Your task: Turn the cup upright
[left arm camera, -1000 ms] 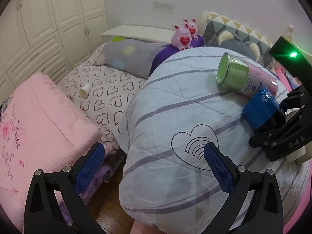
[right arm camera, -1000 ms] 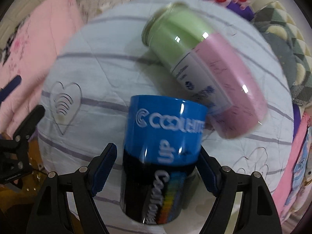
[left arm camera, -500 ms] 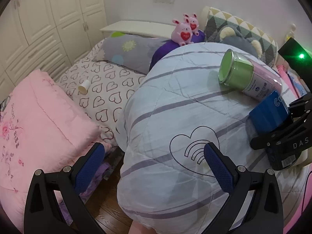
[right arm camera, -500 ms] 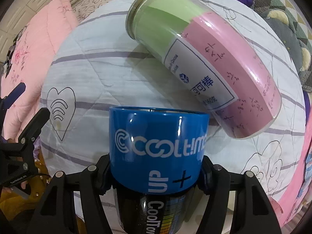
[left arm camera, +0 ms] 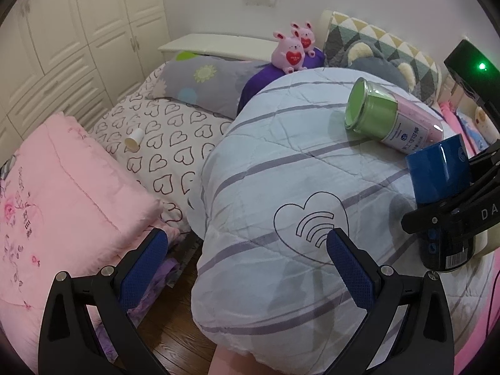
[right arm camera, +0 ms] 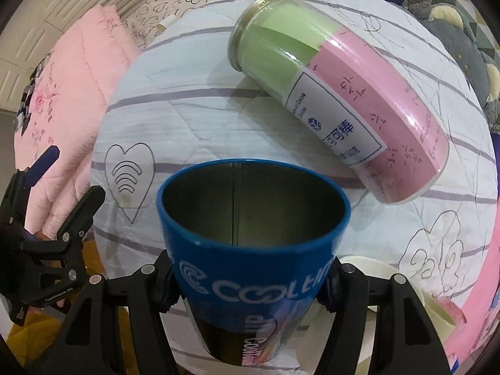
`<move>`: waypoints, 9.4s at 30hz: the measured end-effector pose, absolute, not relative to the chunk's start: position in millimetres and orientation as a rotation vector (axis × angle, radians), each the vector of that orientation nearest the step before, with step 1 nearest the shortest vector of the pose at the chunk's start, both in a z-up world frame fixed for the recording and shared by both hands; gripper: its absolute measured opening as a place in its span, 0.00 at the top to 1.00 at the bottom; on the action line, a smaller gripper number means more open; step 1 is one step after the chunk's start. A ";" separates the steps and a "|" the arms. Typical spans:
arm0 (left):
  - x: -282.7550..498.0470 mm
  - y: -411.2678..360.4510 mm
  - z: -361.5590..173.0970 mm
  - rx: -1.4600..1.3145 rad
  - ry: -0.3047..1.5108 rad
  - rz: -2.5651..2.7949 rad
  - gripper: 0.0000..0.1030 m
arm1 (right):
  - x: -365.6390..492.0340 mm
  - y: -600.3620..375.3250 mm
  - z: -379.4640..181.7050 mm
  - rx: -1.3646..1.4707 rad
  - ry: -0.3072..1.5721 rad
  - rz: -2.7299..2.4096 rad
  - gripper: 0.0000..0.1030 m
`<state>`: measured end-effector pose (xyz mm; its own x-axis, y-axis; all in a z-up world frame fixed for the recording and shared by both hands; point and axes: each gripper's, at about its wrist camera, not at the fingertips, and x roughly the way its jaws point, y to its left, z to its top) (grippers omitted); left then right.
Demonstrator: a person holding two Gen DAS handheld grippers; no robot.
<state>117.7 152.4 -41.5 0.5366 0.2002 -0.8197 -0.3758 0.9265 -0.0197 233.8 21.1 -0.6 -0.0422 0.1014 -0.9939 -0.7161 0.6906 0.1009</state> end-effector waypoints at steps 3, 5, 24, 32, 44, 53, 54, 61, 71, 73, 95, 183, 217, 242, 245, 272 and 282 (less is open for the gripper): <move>114.4 153.9 -38.3 -0.206 0.938 0.353 0.00 | 227.3 20.0 2.7 -0.530 1.477 0.720 0.35; 111.2 155.8 -35.9 -0.215 0.934 0.351 0.00 | 218.9 19.2 8.8 -0.523 1.475 0.723 0.35; 89.2 135.0 -10.0 -0.135 0.873 0.270 0.00 | 199.7 -38.2 37.2 -0.442 1.396 0.684 0.35; 93.7 105.9 -8.5 -0.030 0.897 0.145 0.00 | 201.3 -100.5 5.9 -0.286 1.509 0.568 0.35; 101.9 73.2 -12.3 0.068 0.899 -0.035 0.00 | 167.8 -161.0 -32.7 -0.075 1.647 0.439 0.35; 104.4 65.6 -18.6 0.060 0.920 -0.049 0.00 | 155.0 -160.2 -9.8 -0.151 1.526 0.413 0.20; 104.3 65.5 -18.2 0.060 0.920 -0.047 0.00 | 152.9 -163.6 -6.1 -0.150 1.523 0.418 0.20; 99.9 58.3 -12.2 0.076 0.906 -0.038 0.00 | 145.8 -163.0 4.0 -0.153 1.493 0.419 0.20; 91.9 40.1 -6.3 0.078 0.896 -0.027 0.00 | 131.3 -183.0 -4.7 -0.130 1.464 0.441 0.20; 90.4 35.5 -5.5 0.078 0.898 -0.023 0.00 | 126.8 -187.5 -2.4 -0.136 1.453 0.456 0.20; 94.9 -58.7 11.9 0.128 0.894 -0.040 0.00 | 130.6 -271.3 14.7 -0.089 1.358 0.544 0.20; 106.7 -100.3 20.6 0.148 0.831 -0.020 0.05 | 149.1 -243.5 -27.1 -0.172 1.369 0.605 0.20; 9.6 -26.3 18.5 0.143 0.560 -0.047 0.02 | 35.1 -197.2 -42.9 0.083 0.830 0.331 0.19; -41.0 -22.9 -0.3 0.069 0.274 -0.042 0.00 | -34.4 -193.7 -49.2 0.013 0.271 0.172 0.19; -41.2 -21.7 -3.9 0.054 0.277 -0.043 0.00 | -35.2 -191.9 -50.3 -0.028 0.235 0.136 0.19; -41.5 -10.2 -9.1 -0.005 0.270 -0.045 0.00 | -37.6 -189.4 -53.2 -0.064 0.221 0.154 0.19; -42.2 -13.8 -9.6 0.006 0.275 -0.054 0.00 | -38.5 -188.8 -53.6 -0.071 0.228 0.155 0.19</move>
<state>-42.2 -13.8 -9.6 0.9610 -0.0524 -0.2715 0.0540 0.9985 -0.0014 -38.5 -188.8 -53.6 0.9623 0.1449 -0.2303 -0.1610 0.9855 -0.0527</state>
